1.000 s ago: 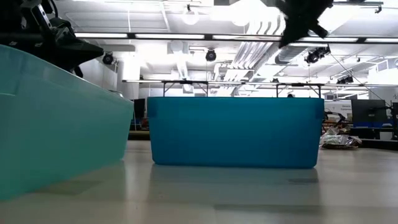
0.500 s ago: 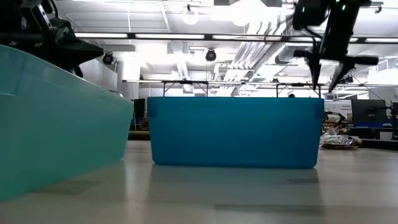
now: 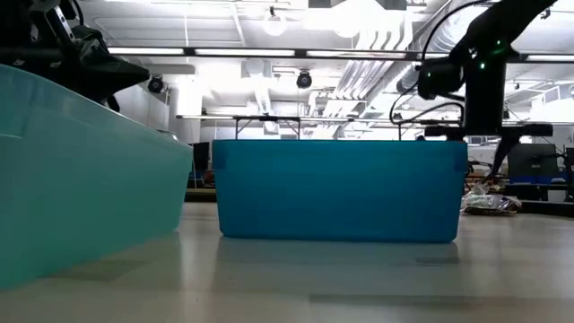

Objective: Sort candy
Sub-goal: Put the green gummy into the transparent bin

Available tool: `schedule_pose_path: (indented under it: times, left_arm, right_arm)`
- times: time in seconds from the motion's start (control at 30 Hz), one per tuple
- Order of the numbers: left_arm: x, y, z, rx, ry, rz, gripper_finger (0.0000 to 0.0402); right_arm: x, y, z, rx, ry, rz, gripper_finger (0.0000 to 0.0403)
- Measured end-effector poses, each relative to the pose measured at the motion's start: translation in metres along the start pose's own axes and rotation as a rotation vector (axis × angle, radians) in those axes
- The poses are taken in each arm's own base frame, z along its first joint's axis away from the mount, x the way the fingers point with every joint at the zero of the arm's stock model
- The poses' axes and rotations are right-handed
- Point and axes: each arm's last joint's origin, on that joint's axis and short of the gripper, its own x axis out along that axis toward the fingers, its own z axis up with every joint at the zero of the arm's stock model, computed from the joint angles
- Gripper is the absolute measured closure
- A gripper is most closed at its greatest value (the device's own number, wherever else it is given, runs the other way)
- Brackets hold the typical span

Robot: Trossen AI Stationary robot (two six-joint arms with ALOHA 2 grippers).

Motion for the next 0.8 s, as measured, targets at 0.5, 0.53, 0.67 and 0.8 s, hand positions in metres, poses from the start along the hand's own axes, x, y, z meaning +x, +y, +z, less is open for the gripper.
schedule_pose_path:
  times: [0.5, 0.53, 0.67, 0.8]
  left_arm:
    - [0.0, 0.0, 0.0, 0.0, 0.0, 0.0, 0.0401]
    - [0.0, 0.0, 0.0, 0.0, 0.0, 0.0, 0.0401]
    - [0.0, 0.0, 0.0, 0.0, 0.0, 0.0, 0.0401]
    - [0.0, 0.0, 0.0, 0.0, 0.0, 0.0, 0.0401]
  right_arm:
    - [0.035, 0.004, -0.005, 0.171, -0.023, -0.06, 0.023]
    - [0.036, 0.005, -0.006, 0.169, -0.021, -0.069, 0.0234]
    - [0.04, 0.006, -0.008, 0.154, -0.017, -0.085, 0.0267]
    - [0.04, 0.006, -0.01, 0.086, -0.016, -0.085, 0.0334]
